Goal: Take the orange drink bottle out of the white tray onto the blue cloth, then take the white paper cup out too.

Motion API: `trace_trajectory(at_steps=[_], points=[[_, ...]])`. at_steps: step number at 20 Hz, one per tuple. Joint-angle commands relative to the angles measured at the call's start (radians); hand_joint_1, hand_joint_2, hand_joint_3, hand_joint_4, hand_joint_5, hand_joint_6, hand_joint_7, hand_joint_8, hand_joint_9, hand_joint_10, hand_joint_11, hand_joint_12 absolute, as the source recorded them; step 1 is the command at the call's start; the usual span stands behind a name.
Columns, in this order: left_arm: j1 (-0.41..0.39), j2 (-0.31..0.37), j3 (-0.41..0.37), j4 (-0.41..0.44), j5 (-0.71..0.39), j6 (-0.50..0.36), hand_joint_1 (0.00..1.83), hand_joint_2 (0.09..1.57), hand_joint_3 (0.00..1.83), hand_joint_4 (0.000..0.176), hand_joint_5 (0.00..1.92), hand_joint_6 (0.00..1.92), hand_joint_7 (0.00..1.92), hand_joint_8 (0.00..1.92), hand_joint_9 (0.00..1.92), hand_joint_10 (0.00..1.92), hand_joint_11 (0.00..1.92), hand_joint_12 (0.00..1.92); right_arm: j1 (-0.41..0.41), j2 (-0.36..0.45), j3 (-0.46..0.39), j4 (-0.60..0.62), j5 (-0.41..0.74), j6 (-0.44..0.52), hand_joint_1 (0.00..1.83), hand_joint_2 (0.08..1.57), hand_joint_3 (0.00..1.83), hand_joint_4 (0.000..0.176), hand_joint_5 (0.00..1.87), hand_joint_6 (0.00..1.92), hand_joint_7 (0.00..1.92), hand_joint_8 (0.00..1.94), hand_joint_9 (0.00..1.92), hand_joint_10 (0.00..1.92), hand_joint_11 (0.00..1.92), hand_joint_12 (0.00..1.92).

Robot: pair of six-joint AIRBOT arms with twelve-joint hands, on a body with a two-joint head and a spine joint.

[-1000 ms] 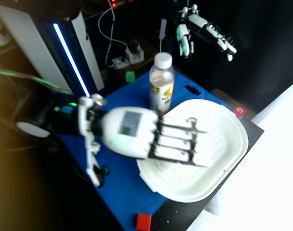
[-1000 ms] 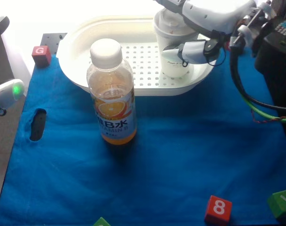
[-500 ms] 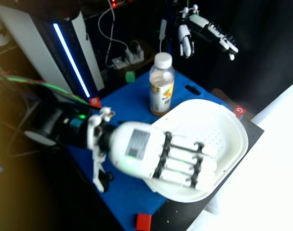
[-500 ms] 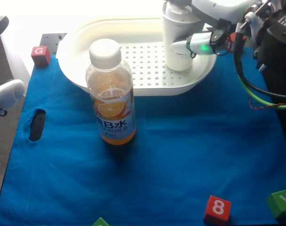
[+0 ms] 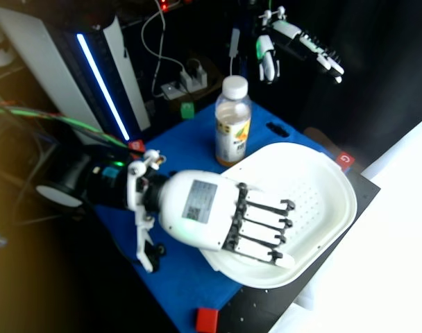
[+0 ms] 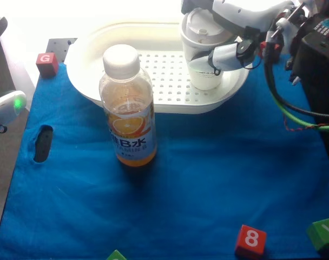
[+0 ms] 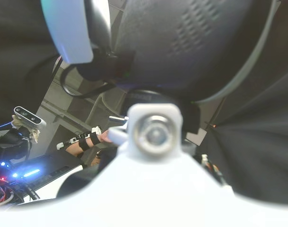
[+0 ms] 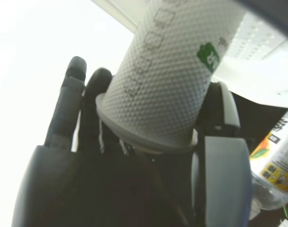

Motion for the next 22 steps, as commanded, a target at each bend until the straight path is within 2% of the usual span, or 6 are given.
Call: trace_trajectory(at_steps=[1,6,13,16,18,22], points=[[-0.004,-0.001,0.002,-0.001,-0.133,-0.005,0.64,1.28,0.00,0.075,0.09,0.00,0.00,0.00,0.00,0.00,0.00,0.27,0.018,0.007,0.004,-0.019,0.151,0.059,1.10,1.17,0.00,0.000,0.00,1.44,0.02,1.09,0.06,1.46,0.16,1.92],[-0.002,-0.002,0.003,-0.004,-0.131,-0.005,0.58,1.28,0.00,0.075,0.09,0.00,0.00,0.00,0.04,0.01,0.00,0.59,0.019,0.066,-0.023,-0.125,0.297,0.290,1.03,1.17,0.00,0.000,0.00,1.38,0.08,1.76,0.25,1.91,0.37,1.92],[0.005,-0.002,-0.002,-0.014,-0.141,-0.005,0.63,1.27,0.00,0.091,0.11,0.00,0.00,0.00,0.01,0.00,0.00,0.37,0.007,0.209,-0.223,-0.179,0.447,0.291,1.05,1.16,0.00,0.000,0.00,1.48,0.03,1.46,0.14,1.80,0.31,1.92],[0.017,-0.003,-0.004,-0.025,-0.151,-0.011,0.58,1.26,0.00,0.109,0.11,0.00,0.00,0.00,0.02,0.00,0.00,0.49,-0.074,0.271,-0.321,-0.204,0.513,0.291,1.08,1.13,0.00,0.000,0.03,1.48,0.04,1.70,0.34,1.92,0.64,1.92],[0.019,-0.003,-0.005,-0.027,-0.154,-0.014,0.58,1.25,0.00,0.128,0.12,0.00,0.00,0.00,0.01,0.00,0.00,0.52,-0.145,0.308,-0.374,-0.225,0.562,0.323,1.07,1.13,0.00,0.000,0.00,1.41,0.05,1.59,0.28,1.92,0.45,1.92],[0.023,-0.004,-0.006,-0.035,-0.160,-0.015,0.60,1.26,0.00,0.111,0.12,0.00,0.00,0.00,0.00,0.00,0.00,0.49,-0.264,0.330,-0.404,-0.273,0.618,0.459,1.00,1.16,0.01,0.000,0.00,1.60,0.07,1.81,0.41,1.92,0.56,1.92]])
